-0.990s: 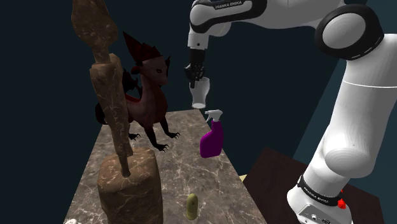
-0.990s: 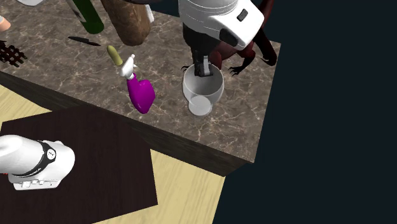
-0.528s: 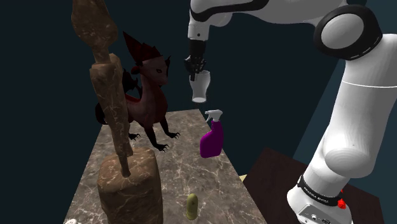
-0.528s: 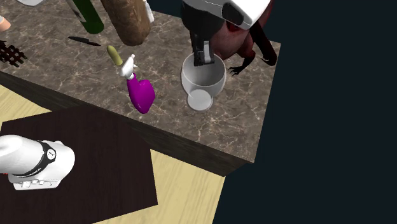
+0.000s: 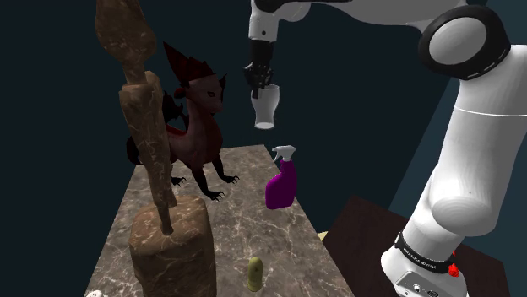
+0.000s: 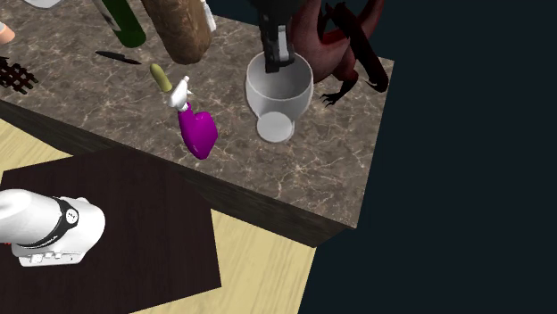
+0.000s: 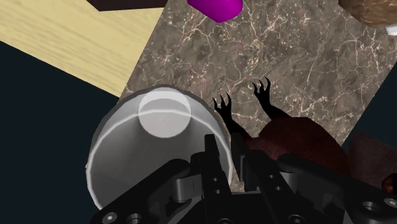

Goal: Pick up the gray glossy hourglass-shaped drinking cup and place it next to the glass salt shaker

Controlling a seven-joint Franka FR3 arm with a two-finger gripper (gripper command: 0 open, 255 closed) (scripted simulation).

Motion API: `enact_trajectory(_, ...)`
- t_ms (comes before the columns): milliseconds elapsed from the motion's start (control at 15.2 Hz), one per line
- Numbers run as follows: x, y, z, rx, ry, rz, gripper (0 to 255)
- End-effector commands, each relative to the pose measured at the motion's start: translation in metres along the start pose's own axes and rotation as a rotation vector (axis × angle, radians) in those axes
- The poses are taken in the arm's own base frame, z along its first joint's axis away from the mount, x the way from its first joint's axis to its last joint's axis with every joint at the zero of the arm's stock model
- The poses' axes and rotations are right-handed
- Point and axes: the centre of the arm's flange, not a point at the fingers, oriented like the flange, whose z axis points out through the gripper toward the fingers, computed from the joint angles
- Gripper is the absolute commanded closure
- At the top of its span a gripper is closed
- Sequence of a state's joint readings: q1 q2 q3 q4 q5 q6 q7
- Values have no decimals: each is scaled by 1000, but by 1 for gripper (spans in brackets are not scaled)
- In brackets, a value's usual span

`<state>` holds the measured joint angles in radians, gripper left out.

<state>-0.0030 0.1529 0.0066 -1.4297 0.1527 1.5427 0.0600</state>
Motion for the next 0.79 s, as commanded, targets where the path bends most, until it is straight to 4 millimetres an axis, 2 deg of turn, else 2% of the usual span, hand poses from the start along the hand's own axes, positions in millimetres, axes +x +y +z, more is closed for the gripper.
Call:
enact_trajectory(0,-10,-22,4,0,0,0,255)
enact_trajectory(726,-74,-150,26,0,0,0,255)
